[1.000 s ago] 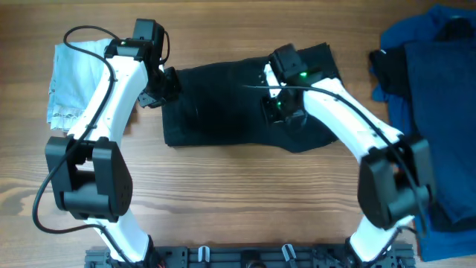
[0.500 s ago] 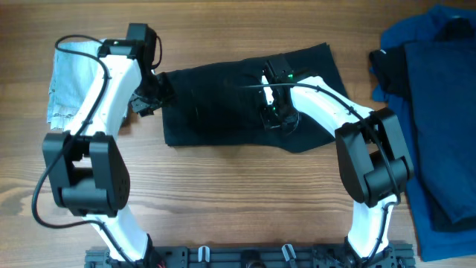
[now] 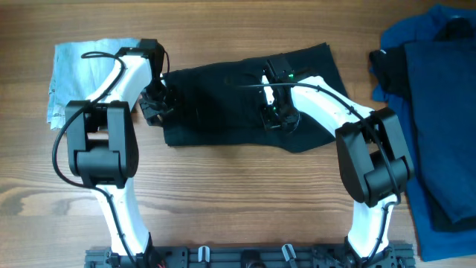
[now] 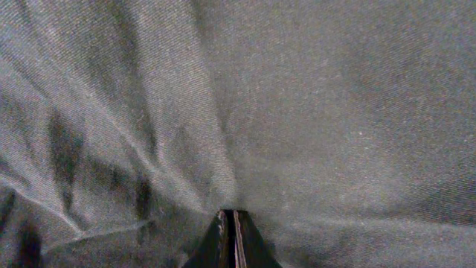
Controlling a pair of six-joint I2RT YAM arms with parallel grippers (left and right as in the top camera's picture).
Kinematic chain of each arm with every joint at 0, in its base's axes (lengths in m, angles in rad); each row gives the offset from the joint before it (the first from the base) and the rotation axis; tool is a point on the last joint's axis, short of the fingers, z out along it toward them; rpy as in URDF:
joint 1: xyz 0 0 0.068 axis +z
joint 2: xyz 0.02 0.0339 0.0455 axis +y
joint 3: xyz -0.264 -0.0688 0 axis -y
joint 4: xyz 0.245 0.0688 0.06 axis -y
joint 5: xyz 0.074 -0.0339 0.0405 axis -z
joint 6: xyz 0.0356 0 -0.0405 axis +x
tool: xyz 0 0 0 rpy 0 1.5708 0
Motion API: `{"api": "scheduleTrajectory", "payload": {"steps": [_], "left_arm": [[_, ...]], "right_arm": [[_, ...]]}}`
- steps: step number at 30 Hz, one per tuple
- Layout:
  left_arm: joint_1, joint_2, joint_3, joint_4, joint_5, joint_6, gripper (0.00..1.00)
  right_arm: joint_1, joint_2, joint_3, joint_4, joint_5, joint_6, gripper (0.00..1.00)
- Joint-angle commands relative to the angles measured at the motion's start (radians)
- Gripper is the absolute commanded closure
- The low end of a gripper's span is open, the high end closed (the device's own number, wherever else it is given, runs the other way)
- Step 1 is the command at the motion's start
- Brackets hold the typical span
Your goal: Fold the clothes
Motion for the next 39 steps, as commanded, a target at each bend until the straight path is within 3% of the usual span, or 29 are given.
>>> {"api": "scheduleTrajectory", "payload": {"steps": [1,8,9,10,11,17,19,26,33,39], "left_arm": [[-0.006,0.024,-0.054,0.058,-0.035,0.020,0.33],[-0.032,0.024,-0.219,0.214,-0.005,0.020,0.31],[-0.032,0.024,-0.230,0.221,0.000,0.020,0.37],[-0.032,0.024,-0.232,0.220,0.003,0.020,0.52],[-0.032,0.024,-0.232,0.220,0.005,0.020,0.57],[-0.032,0.024,-0.232,0.229,0.013,0.019,0.62],[-0.032,0.024,-0.232,0.228,0.013,0.019,0.95],[-0.032,-0.009,-0.184,0.167,-0.050,0.043,0.96],[-0.032,-0.145,-0.057,0.089,-0.104,0.044,0.96],[-0.033,-0.215,0.001,0.095,-0.104,0.122,0.96]], "right_arm": [[0.009,0.036,-0.023,-0.002,-0.036,0.003,0.95],[0.009,0.036,-0.023,-0.002,-0.036,0.004,0.95],[0.009,0.036,-0.023,-0.001,-0.036,0.004,0.95],[0.009,0.036,-0.023,-0.001,-0.036,0.004,0.95],[0.009,0.036,-0.023,0.002,-0.036,0.004,0.95],[0.009,0.036,-0.023,0.014,-0.036,0.029,0.95],[0.009,0.036,-0.023,0.016,-0.036,0.030,0.95],[0.009,0.031,-0.011,0.013,-0.037,0.027,0.95],[0.009,-0.086,0.017,0.014,-0.070,0.029,0.96],[0.009,-0.200,0.043,0.032,-0.121,0.174,0.96]]}}
